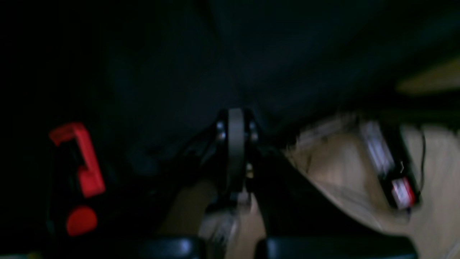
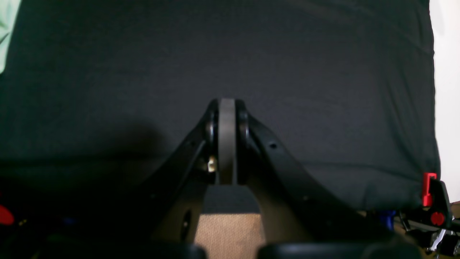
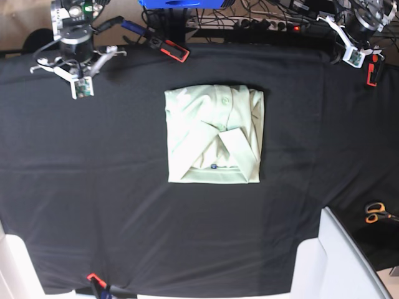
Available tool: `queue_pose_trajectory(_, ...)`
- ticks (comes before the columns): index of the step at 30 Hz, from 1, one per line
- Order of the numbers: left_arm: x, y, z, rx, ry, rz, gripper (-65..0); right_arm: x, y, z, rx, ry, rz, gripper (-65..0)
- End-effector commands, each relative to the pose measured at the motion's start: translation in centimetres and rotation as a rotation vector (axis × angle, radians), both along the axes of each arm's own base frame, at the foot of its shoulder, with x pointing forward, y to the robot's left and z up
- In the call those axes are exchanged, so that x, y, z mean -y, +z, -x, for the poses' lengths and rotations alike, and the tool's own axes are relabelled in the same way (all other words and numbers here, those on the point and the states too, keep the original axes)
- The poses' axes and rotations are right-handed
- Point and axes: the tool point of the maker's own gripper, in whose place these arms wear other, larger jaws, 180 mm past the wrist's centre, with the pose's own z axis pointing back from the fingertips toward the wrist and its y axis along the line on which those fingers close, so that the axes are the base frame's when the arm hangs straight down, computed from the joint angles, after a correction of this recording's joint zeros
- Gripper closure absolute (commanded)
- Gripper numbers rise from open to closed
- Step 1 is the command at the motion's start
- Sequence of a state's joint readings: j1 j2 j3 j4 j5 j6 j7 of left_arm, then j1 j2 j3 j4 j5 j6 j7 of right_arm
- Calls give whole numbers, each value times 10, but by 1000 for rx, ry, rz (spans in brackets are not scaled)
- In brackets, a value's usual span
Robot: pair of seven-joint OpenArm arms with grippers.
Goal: Fold the T-shirt properly
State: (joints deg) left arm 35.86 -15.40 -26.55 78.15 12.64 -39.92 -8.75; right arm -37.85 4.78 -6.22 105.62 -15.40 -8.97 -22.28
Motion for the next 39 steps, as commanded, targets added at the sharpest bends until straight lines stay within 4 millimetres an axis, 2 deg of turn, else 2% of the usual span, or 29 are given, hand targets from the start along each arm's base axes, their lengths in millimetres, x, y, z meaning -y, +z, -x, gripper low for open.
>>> queue_pose_trajectory(1, 4, 4, 9, 2, -10, 2, 0, 12, 7, 6, 16, -26, 30, -3)
queue_pose_trajectory(5, 25, 3, 40, -38, -16, 38, 0, 42, 4, 45, -59, -122, 72, -3)
queue_pose_trajectory(8, 48, -10, 72, -114, -13, 87, 0, 64, -9, 84, -225, -210, 107, -4)
queue_pose_trajectory(11, 69, -26, 107, -207, -8, 147, 0, 66, -23, 117, -381, -258, 110, -4)
queue_pose_trajectory(13, 81, -44, 135, -290, 3, 193, 0, 50, -37, 140, -468, -245, 71, -6)
queue_pose_trajectory(17, 86, -100, 184, -476, 46, 182, 0, 10, -102, 186, -644, -202, -72, -7)
queue_pose_trajectory(19, 89, -132, 213, -596, 70, 162, 0, 4, -135, 205, -729, -177, -87, -4)
queue_pose_trajectory(21, 93, -162, 224, -696, 99, 125, 0, 4, -168, 223, -806, -163, -96, -4)
queue_pose_trajectory(23, 100, -178, 226, -766, 115, 105, 0, 9, -195, 237, -867, -127, -70, -6)
queue_pose_trajectory(26, 117, -190, 205, -754, 112, 90, 0, 28, -222, 257, -931, -30, 7, -9)
queue_pose_trajectory(28, 123, -192, 190, -727, 105, 96, 0, 42, -233, 260, -927, 37, 49, -10)
queue_pose_trajectory(29, 127, -193, 184, -717, 107, 104, 0, 51, -235, 263, -918, 75, 68, -10)
queue_pose_trajectory(31, 130, -194, 178, -704, 109, 109, 0, 73, -234, 257, -873, 152, 107, -10)
queue_pose_trajectory(32, 129, -194, 175, -694, 109, 106, 0, 76, -234, 254, -848, 189, 110, -10)
queue_pose_trajectory(34, 130, -194, 173, -688, 109, 108, 0, 72, -235, 237, -786, 229, 100, -10)
queue_pose_trajectory(39, 136, -196, 163, -674, 95, 115, 0, 70, -235, 240, -783, 225, 93, -10)
